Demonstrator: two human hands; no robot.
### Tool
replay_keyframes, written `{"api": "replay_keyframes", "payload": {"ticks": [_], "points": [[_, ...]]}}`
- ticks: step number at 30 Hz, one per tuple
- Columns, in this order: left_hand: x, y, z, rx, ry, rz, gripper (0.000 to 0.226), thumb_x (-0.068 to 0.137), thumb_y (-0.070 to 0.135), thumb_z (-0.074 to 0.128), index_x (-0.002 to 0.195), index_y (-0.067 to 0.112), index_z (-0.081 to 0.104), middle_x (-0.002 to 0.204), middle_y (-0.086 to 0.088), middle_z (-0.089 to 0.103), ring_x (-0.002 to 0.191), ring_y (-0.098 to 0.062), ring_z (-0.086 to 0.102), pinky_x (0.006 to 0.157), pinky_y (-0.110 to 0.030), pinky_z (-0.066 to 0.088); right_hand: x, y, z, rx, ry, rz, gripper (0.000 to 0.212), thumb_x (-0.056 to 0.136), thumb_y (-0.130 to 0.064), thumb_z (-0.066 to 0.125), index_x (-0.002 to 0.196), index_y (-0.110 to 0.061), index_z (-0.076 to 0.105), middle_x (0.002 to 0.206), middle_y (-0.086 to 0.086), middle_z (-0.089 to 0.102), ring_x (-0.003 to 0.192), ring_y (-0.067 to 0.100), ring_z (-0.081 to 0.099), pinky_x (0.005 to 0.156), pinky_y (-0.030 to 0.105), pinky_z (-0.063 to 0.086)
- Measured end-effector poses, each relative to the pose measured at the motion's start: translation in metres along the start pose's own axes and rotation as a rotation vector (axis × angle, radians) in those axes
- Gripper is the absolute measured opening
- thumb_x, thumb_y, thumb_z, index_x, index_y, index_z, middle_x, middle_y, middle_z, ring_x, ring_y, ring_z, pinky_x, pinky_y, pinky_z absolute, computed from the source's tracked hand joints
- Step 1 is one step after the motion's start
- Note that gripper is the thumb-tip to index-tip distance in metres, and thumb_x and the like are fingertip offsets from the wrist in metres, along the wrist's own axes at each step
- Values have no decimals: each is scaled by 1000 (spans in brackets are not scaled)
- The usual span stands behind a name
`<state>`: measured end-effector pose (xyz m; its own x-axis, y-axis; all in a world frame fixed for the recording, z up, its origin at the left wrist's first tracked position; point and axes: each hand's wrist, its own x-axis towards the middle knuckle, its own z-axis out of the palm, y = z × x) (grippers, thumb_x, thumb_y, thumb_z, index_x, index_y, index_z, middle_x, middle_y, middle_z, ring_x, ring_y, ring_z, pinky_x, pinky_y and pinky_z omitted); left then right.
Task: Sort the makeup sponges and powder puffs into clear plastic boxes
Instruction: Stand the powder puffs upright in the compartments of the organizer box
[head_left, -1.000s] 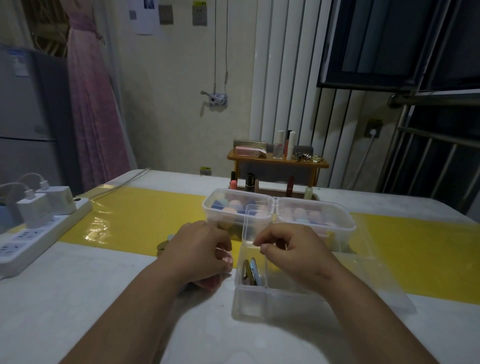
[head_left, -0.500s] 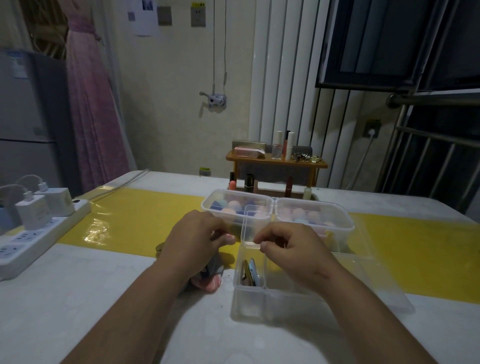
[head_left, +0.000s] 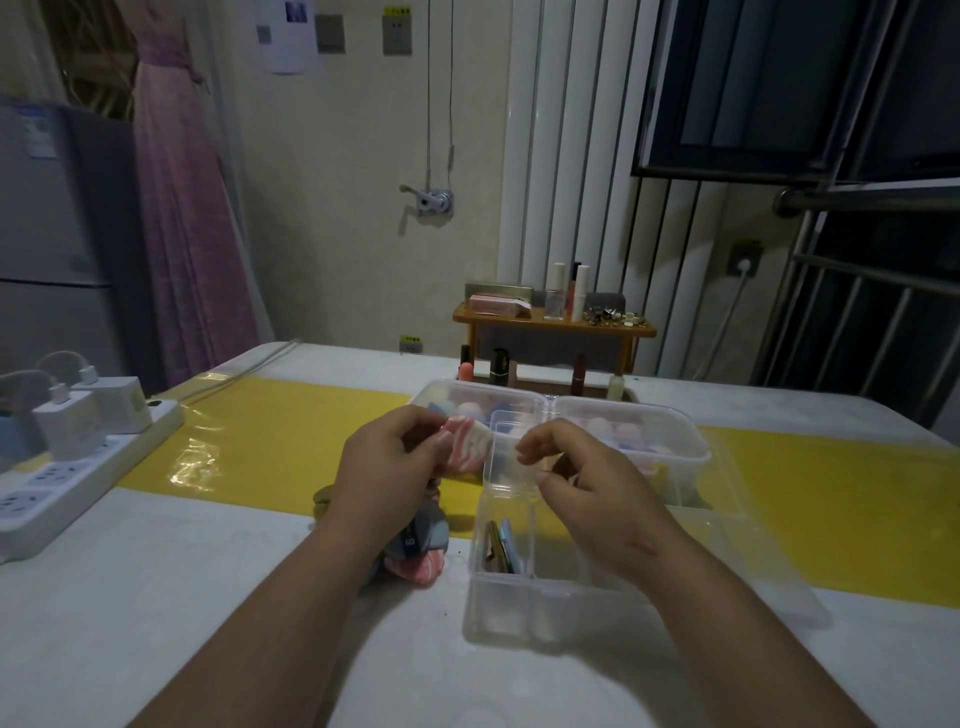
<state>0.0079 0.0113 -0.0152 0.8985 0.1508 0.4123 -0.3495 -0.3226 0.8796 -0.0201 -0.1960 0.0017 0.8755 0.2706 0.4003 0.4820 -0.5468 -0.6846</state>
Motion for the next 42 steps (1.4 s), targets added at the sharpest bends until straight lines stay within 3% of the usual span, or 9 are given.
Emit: {"api": "replay_keyframes", "payload": {"ticks": [5, 7, 13, 18, 21, 26, 30, 35, 42], "points": [[-4, 6, 6, -186, -29, -34, 18, 92, 4, 65, 95, 21, 72, 77, 0, 75, 67, -13, 72, 54, -17, 53, 0, -3, 0, -25, -31, -3, 53, 94, -15, 52, 94, -67, 53, 100, -47, 52, 94, -21, 47, 66, 7, 37], [-4, 8, 8, -224, -31, -51, 15, 92, 2, 64, 100, 14, 69, 80, -7, 73, 63, -15, 71, 52, -18, 52, 0, -2, 1, -27, -28, -4, 56, 94, -15, 53, 95, -71, 54, 106, -40, 57, 93, -18, 49, 69, 8, 37], [-4, 7, 9, -259, -79, -26, 13, 90, -5, 64, 82, 4, 58, 70, -12, 68, 56, -20, 67, 52, -21, 53, 2, 3, 2, -45, -16, -9, 37, 93, -17, 56, 111, -49, 63, 107, -29, 62, 90, -9, 53, 64, 9, 38], [-3, 1, 10, -173, -104, 29, 19, 86, 0, 71, 75, 13, 63, 63, -1, 66, 58, -12, 60, 56, -26, 52, 2, 4, 1, -24, -1, -25, 33, 92, -17, 58, 108, -44, 67, 105, -26, 65, 86, -3, 55, 63, 9, 38], [-2, 0, 9, -162, -107, 41, 19, 87, 5, 71, 75, 19, 65, 68, 0, 68, 61, -9, 61, 58, -28, 50, 1, 2, -1, 29, 53, -57, 30, 91, -16, 60, 101, -43, 68, 99, -29, 64, 83, -1, 55, 63, 9, 41], [-1, -1, 6, -149, -35, 8, 10, 89, 8, 69, 82, 15, 67, 82, -13, 70, 72, -25, 63, 60, -47, 57, -1, -4, -2, 98, 83, -89, 13, 84, -32, 57, 86, -39, 68, 89, -23, 64, 79, 2, 55, 63, 12, 43], [1, -2, 4, -155, 1, -14, 10, 89, 6, 68, 83, 13, 68, 79, -11, 68, 70, -21, 62, 58, -40, 57, -2, -6, -3, 145, 61, -126, 13, 82, -25, 56, 82, -32, 67, 80, -19, 68, 73, 0, 59, 62, 10, 44], [1, -3, 3, -156, 2, -38, 11, 88, 8, 69, 81, 16, 69, 73, -3, 67, 67, -18, 61, 56, -38, 57, -3, -4, -3, 179, 5, -106, 11, 81, -21, 56, 82, -24, 67, 77, 1, 70, 77, 19, 69, 76, 48, 57], [1, -3, 3, -145, -7, -40, 12, 89, 8, 68, 81, 16, 69, 71, 0, 66, 66, -17, 60, 54, -30, 55, -2, -3, -2, 147, -35, -98, 11, 78, -17, 57, 75, -19, 67, 71, 4, 68, 72, 26, 67, 73, 52, 55]]}}
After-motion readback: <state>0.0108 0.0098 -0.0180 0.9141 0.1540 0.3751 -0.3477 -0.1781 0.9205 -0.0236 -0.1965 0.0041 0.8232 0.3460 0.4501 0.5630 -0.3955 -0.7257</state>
